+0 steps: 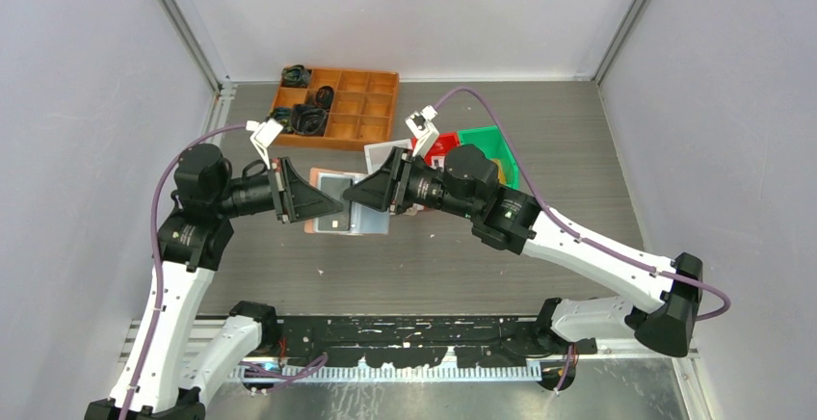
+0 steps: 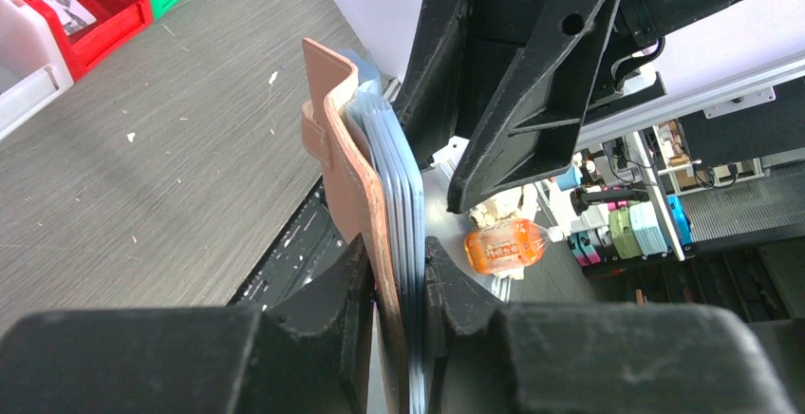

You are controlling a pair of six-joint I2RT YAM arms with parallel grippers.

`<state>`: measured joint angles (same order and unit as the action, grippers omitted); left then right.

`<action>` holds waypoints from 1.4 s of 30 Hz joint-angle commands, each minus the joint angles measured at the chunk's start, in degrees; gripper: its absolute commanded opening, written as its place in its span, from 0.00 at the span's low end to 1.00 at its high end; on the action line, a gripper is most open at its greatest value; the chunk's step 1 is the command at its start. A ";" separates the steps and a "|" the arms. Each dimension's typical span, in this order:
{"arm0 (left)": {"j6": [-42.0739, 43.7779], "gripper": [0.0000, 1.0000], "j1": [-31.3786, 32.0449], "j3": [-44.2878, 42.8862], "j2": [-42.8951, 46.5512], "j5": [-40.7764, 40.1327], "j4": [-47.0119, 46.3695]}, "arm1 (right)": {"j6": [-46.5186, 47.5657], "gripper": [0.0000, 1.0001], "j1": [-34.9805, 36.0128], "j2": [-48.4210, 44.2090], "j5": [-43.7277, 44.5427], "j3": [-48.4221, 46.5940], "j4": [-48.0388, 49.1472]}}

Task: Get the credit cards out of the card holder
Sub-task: Remove the credit card from the card holder.

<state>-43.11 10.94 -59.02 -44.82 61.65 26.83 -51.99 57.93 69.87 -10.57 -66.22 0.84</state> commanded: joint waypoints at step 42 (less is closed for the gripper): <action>12.65 0.00 1.90 -6.26 3.97 10.64 5.29 | -6.46 0.31 2.62 -2.52 -11.90 10.07 16.73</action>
<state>-42.17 12.01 -60.14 -41.23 72.05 29.21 -58.74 59.00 66.76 -17.65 -55.59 18.92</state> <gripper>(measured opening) 0.259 0.369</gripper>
